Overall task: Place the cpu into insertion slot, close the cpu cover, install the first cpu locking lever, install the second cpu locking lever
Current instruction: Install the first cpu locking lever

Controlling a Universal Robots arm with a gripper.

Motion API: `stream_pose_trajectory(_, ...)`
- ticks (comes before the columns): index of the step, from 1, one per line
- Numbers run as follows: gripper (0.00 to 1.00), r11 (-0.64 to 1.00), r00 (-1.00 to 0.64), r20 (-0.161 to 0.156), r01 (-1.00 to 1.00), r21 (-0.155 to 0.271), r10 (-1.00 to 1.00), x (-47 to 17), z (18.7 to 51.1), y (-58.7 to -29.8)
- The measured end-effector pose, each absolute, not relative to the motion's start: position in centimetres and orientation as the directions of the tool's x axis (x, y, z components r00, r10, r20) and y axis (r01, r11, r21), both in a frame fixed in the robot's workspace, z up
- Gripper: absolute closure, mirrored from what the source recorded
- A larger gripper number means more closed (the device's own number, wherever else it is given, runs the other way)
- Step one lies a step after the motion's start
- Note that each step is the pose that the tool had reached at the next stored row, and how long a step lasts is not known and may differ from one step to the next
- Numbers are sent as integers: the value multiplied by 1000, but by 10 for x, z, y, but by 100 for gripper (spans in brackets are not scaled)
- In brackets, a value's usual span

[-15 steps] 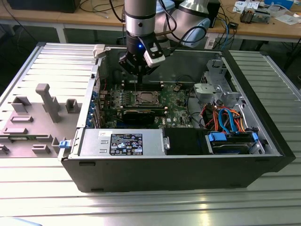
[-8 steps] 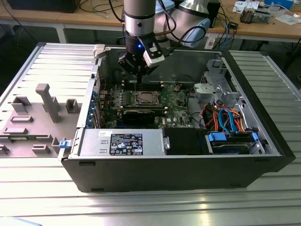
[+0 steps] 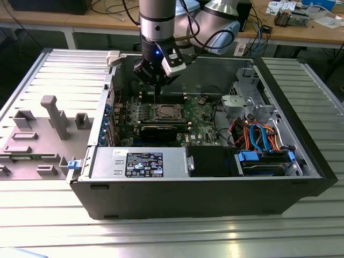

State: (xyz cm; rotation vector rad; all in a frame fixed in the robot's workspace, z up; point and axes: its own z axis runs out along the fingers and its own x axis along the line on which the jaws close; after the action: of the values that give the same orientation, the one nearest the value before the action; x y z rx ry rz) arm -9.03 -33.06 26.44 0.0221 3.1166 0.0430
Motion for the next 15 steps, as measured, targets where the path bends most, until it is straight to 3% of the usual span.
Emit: stream_pose_trajectory(15, 89, 1000, -1000, -24, 14, 28, 14, -104, 264, -331)
